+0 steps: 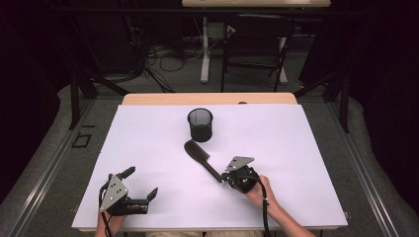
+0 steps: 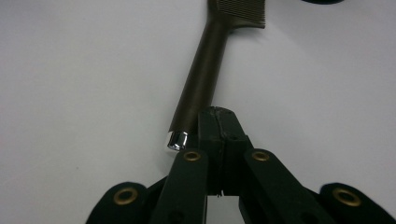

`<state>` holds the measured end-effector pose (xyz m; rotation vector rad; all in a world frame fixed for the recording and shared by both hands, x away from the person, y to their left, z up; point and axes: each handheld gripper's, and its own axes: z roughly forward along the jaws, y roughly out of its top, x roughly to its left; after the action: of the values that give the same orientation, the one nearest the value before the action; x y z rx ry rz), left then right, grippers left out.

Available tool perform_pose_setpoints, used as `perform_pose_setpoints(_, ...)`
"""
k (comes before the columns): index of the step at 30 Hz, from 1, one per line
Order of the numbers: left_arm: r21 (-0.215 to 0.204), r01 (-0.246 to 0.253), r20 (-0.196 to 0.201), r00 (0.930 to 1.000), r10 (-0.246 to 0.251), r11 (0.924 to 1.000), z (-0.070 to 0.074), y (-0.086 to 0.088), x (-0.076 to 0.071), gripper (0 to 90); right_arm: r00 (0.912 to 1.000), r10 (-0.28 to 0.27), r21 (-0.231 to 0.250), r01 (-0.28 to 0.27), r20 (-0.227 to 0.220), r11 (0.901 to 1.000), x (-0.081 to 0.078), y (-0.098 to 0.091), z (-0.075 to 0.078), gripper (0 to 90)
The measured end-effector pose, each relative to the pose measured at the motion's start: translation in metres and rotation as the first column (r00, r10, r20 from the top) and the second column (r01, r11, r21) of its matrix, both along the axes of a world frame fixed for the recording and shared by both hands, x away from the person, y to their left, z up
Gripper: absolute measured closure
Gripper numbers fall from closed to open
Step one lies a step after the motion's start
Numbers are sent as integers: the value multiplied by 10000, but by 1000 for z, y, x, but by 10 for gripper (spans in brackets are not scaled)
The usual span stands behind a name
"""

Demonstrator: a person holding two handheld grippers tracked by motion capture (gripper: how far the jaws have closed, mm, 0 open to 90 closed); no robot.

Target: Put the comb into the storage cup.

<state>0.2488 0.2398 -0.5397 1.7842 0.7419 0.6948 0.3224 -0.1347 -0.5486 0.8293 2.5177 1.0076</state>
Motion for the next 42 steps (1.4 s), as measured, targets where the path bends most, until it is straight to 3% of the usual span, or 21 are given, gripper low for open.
perform_pose_setpoints(24,53,-9,1,10000,9,10000,0,0,0,1,9940,895,199,-884,-635,9959,-13,21,0,900)
perform_pose_setpoints(42,85,-112,-56,9999,112,9999,0,0,1,1,9827,1437,521,-1384,-1166,9890,-19,43,-2,900)
